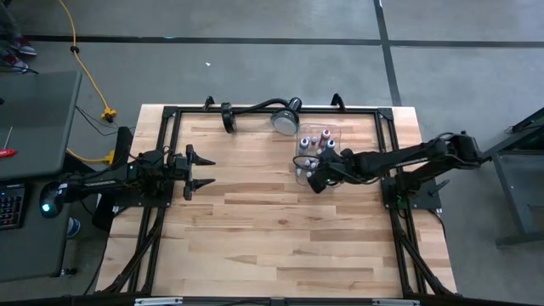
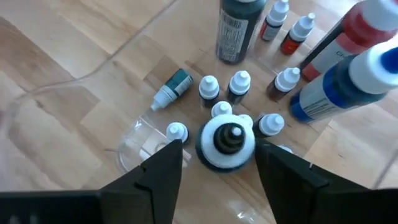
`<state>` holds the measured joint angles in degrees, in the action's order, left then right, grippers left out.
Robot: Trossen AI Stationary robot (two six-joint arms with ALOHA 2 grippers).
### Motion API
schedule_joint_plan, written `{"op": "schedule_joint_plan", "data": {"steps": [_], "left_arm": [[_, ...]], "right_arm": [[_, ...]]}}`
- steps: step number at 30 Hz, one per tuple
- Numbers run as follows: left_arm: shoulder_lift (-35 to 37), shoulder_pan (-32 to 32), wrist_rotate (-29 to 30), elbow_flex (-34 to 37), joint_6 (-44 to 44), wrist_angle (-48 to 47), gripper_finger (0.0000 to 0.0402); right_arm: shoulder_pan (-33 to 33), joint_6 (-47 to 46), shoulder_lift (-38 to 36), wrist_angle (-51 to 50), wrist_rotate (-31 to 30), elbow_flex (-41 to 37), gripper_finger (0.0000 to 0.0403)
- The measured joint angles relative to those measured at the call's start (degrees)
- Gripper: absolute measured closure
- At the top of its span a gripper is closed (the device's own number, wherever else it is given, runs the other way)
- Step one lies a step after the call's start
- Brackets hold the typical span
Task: Pick & Place food coloring
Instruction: Put the big black food coloring bottle into the transparent bin, then return to Home Position
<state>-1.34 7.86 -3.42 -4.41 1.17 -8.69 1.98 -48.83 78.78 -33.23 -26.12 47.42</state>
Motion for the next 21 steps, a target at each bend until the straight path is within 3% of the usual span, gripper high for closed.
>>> {"op": "schedule_joint_plan", "data": {"steps": [12, 21], "left_arm": [[0.0, 0.0, 0.0, 0.0, 0.0, 0.0, 0.0124], [0.0, 0.0, 0.0, 0.0, 0.0, 0.0, 0.0124]], "right_arm": [[0.1, 2.8, -10.1, -3.9, -0.9, 0.0, 0.0171], [0.1, 7.2, -20.5, -7.5, 1.9, 0.0, 0.0173]]}}
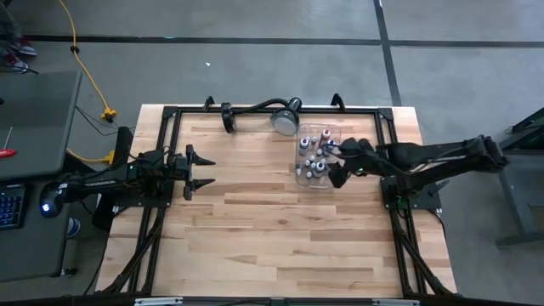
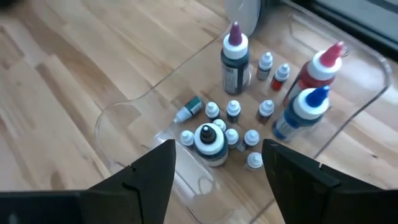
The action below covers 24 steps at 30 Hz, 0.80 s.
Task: Pick & Place food coloring
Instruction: Return to Home Position
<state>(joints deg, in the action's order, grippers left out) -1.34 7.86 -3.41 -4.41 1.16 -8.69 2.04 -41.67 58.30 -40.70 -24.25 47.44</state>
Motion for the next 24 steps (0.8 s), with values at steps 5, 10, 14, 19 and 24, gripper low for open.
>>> {"op": "schedule_joint_plan", "data": {"steps": [5, 10, 14, 19, 24], "left_arm": [[0.0, 0.0, 0.0, 0.0, 0.0, 0.0, 0.0124], [0.0, 0.0, 0.0, 0.0, 0.0, 0.0, 0.0124], [0.0, 0.0, 0.0, 0.0, 0.0, 0.0, 0.0124], [0.0, 0.0, 0.0, 0.0, 0.0, 0.0, 0.0124], [0.0, 0.0, 0.0, 0.0, 0.0, 0.0, 0.0124]], "right_arm": [[0.0, 2.9, -5.7, -2.0, -0.1, 0.0, 0.0175], [-0.2, 3.9, -10.4, -3.8, -0.9, -0.3, 0.0189], [-0.1, 4.6, -15.2, 0.5, 1.2, -5.1, 0.0207], [-0.1, 4.7, -22.4, 11.0, 6.9, -13.8, 0.0239], [-0.1, 9.9, -27.6, 20.5, 11.6, -19.7, 0.0291]]}}
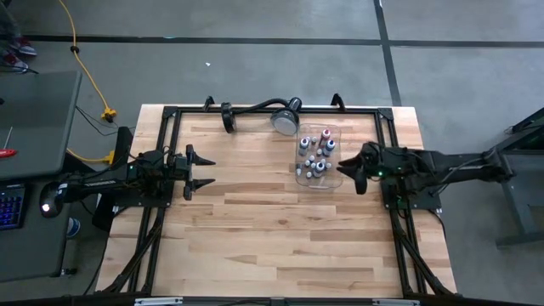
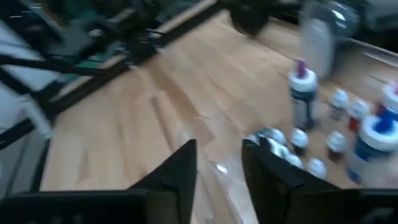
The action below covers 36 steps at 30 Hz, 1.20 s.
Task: Pick & Place food coloring
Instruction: Return to Home Position
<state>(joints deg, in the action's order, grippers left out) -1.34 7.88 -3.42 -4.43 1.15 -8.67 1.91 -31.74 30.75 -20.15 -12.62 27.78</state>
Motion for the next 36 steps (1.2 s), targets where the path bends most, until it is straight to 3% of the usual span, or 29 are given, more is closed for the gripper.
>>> {"op": "schedule_joint_plan", "data": {"steps": [7, 15, 23, 36], "left_arm": [[0.0, 0.0, 0.0, 0.0, 0.0, 0.0, 0.0124], [0.0, 0.0, 0.0, 0.0, 0.0, 0.0, 0.0124], [0.0, 0.0, 0.0, 0.0, 0.0, 0.0, 0.0124], [0.0, 0.0, 0.0, 0.0, 0.0, 0.0, 0.0124]], "right_arm": [[0.0, 10.3, -3.9, 10.4, 7.9, -5.3, 0.0395], [0.0, 16.4, -9.6, 15.4, 8.9, -10.9, 0.0399], [0.0, 18.9, -15.2, 27.7, 13.3, -19.7, 0.0402], [-0.7, 25.4, -20.0, 32.3, 15.5, -20.2, 0.0403]]}}
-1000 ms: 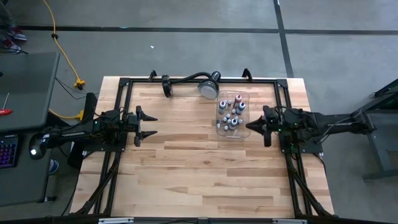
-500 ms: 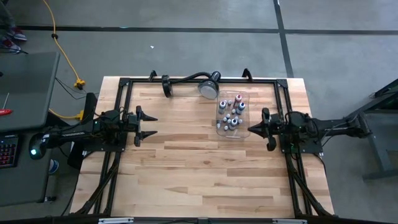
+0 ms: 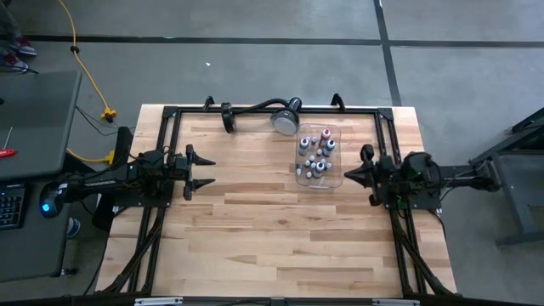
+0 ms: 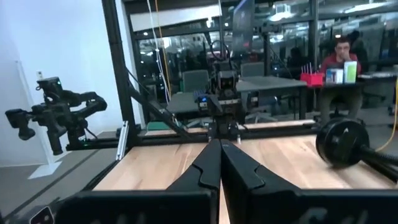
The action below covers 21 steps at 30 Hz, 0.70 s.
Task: Pick & Place food coloring
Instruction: Return to Home Position
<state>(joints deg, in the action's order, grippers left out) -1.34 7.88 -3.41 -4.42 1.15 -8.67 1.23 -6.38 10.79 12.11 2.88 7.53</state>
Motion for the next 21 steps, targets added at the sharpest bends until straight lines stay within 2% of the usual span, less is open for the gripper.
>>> {"op": "schedule_joint_plan", "data": {"steps": [9, 13, 21], "left_arm": [[0.0, 0.0, 0.0, 0.0, 0.0, 0.0, 0.0124], [0.0, 0.0, 0.0, 0.0, 0.0, 0.0, 0.0124], [0.0, 0.0, 0.0, 0.0, 0.0, 0.0, 0.0124]], "right_arm": [[-2.8, 0.3, -4.1, 0.7, 3.9, -0.6, 0.0403], [-2.5, -2.1, -5.2, 4.8, 4.0, -5.0, 0.0403], [-1.2, -0.4, -5.7, 7.8, 2.8, -5.7, 0.0403]]}}
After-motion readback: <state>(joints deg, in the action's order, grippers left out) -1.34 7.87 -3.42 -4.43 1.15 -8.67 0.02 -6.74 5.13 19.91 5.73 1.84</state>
